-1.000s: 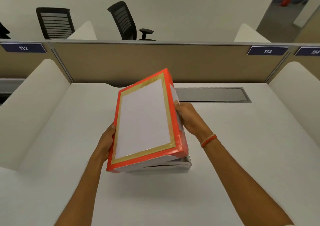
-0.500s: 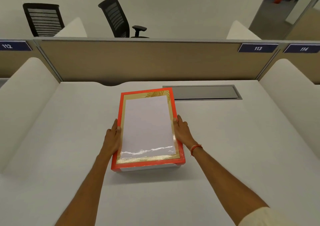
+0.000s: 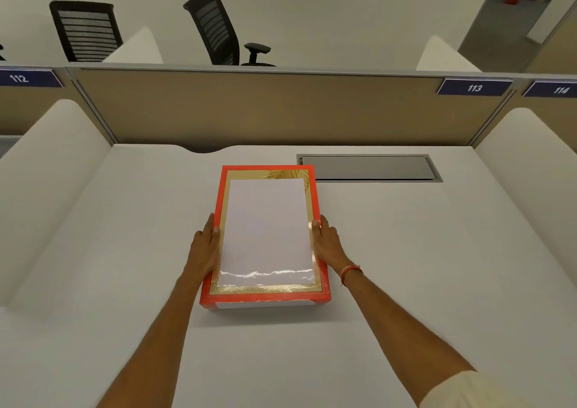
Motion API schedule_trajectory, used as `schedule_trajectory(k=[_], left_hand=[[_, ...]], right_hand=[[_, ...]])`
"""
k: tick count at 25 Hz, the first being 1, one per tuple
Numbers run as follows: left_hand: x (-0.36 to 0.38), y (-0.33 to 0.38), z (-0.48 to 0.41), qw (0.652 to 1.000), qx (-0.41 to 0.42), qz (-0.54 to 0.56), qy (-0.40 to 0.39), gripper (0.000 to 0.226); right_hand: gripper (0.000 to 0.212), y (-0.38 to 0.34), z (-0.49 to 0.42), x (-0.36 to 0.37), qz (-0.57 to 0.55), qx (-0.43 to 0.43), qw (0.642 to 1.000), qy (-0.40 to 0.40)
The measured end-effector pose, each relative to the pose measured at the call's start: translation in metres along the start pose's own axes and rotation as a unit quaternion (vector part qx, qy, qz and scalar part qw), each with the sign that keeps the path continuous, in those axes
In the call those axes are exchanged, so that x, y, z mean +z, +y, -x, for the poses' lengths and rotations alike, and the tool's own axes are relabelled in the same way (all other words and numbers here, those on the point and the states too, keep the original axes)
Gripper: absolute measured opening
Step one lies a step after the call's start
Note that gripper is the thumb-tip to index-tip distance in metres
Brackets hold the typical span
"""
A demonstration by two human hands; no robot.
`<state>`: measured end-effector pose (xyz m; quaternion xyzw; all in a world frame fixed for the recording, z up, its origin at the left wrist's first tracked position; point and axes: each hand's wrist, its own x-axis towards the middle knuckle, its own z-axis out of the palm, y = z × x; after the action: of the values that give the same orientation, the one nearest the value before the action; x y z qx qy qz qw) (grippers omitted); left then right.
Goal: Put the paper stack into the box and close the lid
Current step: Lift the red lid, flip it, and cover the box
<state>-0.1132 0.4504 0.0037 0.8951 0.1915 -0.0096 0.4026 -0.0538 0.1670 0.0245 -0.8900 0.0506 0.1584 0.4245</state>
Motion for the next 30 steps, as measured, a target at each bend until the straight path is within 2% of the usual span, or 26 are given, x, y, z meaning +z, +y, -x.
schedule_trajectory(k=[9, 11, 12, 14, 15, 17, 21, 30], left_hand=[[0.005, -0.004, -0.006, 1.000, -0.013, -0.029, -0.001, 0.060], [0.007, 0.000, -0.005, 0.994, -0.014, -0.109, 0.027, 0.068], [0.010, 0.003, -0.005, 0.984, 0.013, -0.164, 0.063, 0.069], [0.019, 0.016, -0.004, 0.957, 0.107, -0.250, 0.101, 0.070], [0.025, 0.022, -0.003, 0.948, 0.142, -0.270, 0.094, 0.073], [0.036, 0.030, -0.003, 0.941, 0.167, -0.287, 0.062, 0.081], [0.049, 0.026, -0.004, 0.946, 0.158, -0.282, 0.016, 0.098], [0.055, 0.022, -0.004, 0.946, 0.154, -0.285, 0.000, 0.101]], right_hand=[[0.056, 0.009, -0.013, 0.006, 0.018, 0.008, 1.000, -0.008], [0.060, 0.009, -0.012, 0.008, 0.088, 0.007, 0.996, 0.013], [0.064, 0.008, -0.011, 0.011, 0.146, -0.015, 0.988, 0.044], [0.073, 0.002, -0.005, 0.018, 0.240, -0.114, 0.960, 0.094], [0.076, -0.002, -0.004, 0.024, 0.257, -0.163, 0.948, 0.094], [0.080, -0.005, -0.004, 0.033, 0.273, -0.198, 0.939, 0.065], [0.078, 0.004, -0.009, 0.043, 0.312, -0.183, 0.932, 0.030], [0.077, 0.011, -0.012, 0.050, 0.335, -0.176, 0.925, 0.031]])
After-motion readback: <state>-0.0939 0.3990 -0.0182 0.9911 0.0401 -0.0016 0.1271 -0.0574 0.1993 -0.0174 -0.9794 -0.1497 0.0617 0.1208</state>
